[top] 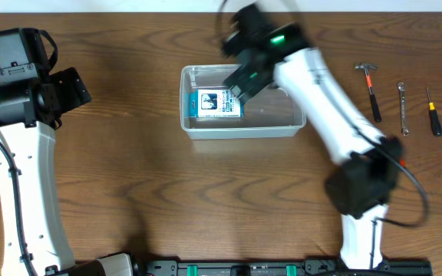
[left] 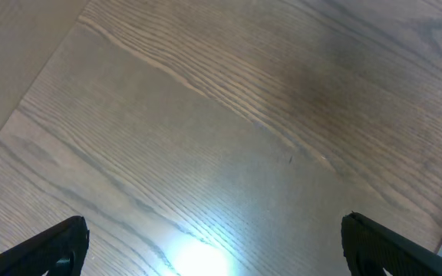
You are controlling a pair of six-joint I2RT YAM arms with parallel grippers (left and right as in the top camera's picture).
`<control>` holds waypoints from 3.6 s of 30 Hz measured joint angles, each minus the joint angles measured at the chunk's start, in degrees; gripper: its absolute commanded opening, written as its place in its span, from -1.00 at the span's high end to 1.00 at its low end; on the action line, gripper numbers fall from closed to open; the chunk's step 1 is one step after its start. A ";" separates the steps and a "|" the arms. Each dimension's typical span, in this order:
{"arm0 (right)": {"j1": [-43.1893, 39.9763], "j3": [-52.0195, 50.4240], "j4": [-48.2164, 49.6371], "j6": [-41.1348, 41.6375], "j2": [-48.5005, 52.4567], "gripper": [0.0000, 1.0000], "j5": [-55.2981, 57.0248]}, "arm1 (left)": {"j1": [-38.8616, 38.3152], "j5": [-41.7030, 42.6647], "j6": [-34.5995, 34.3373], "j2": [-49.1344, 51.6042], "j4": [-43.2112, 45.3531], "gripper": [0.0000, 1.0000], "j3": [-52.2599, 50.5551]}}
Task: Pack container
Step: 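Lower the box into the container and open the right gripper, then move the right gripper back to the claw hammer at the right, then lower the right gripper and grip the hammer's handle below the head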
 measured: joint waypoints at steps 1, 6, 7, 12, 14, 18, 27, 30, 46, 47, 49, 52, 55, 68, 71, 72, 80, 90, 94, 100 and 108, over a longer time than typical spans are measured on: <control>-2.19 0.42 -0.90 0.92 -2.12 -0.99 0.24 | 0.00 0.00 0.00 0.00 0.00 -0.96 0.00; -14.14 2.34 -6.32 3.72 -11.34 -0.99 1.95 | 0.00 0.00 0.00 0.00 0.02 -0.96 0.00; -16.13 2.54 -7.98 3.98 -12.41 -0.98 2.21 | 0.00 0.00 0.00 0.00 0.00 -0.96 0.00; -24.00 2.56 -13.11 1.49 -12.59 -0.99 1.75 | 0.00 0.00 0.00 0.00 0.00 -0.96 0.00; -26.47 2.49 -11.85 -1.05 -11.23 -0.98 1.68 | 0.00 0.00 0.00 0.00 0.00 -0.96 0.00; -29.55 2.40 -5.60 -2.40 -7.96 -0.97 1.70 | 0.00 0.00 0.00 0.00 0.00 -0.96 0.00; -32.02 2.32 0.20 -0.74 4.87 -0.99 3.15 | 0.00 0.00 0.00 0.00 0.00 -0.96 0.00; -32.17 2.23 -1.18 1.09 9.70 -0.99 4.46 | 0.00 0.00 0.00 0.00 0.00 -0.96 0.00; -34.88 1.88 -0.96 3.72 18.21 -0.99 4.68 | 0.00 0.00 0.00 0.00 0.00 -0.96 0.00; -35.47 1.88 -0.92 3.43 18.21 -0.99 4.42 | 0.00 0.00 0.00 0.00 0.00 -0.96 0.00; -36.46 1.88 -0.92 2.40 18.21 -0.99 3.69 | 0.00 0.00 0.00 0.00 0.00 -0.96 0.00; -37.35 1.88 -0.57 1.57 18.25 -0.98 3.37 | 0.00 0.00 0.00 0.00 0.00 -0.96 0.00; -37.38 1.88 0.76 0.92 18.34 -0.99 2.97 | 0.00 0.00 0.00 0.00 0.00 -0.96 0.00; -37.11 1.88 5.46 -1.75 19.50 -0.99 1.88 | 0.00 0.00 0.00 0.00 0.00 -0.96 0.00; -37.09 1.88 5.44 -1.92 19.56 -0.98 1.88 | 0.00 0.00 0.00 0.00 0.00 -0.96 0.00; -37.09 1.88 5.44 -1.95 19.63 -0.98 1.88 | 0.00 0.00 0.00 0.00 0.00 -0.96 0.00; -37.07 1.88 4.13 -2.01 20.81 -0.98 1.88 | 0.00 0.00 0.00 0.00 0.00 -0.96 0.00; -37.09 1.88 3.13 -2.16 22.77 -0.98 1.86 | 0.00 0.00 0.00 0.00 0.00 -0.96 0.00; -37.07 1.88 3.08 -2.58 22.77 -0.99 1.62 | 0.00 0.00 0.00 0.00 0.00 -0.96 0.00; -37.09 1.88 3.06 -3.26 22.80 -0.99 -0.11 | 0.00 0.00 0.00 0.00 0.00 -0.96 0.00; -37.24 1.88 2.08 -3.50 23.89 -0.98 -0.90 | 0.00 0.00 0.00 0.00 0.02 -0.96 0.00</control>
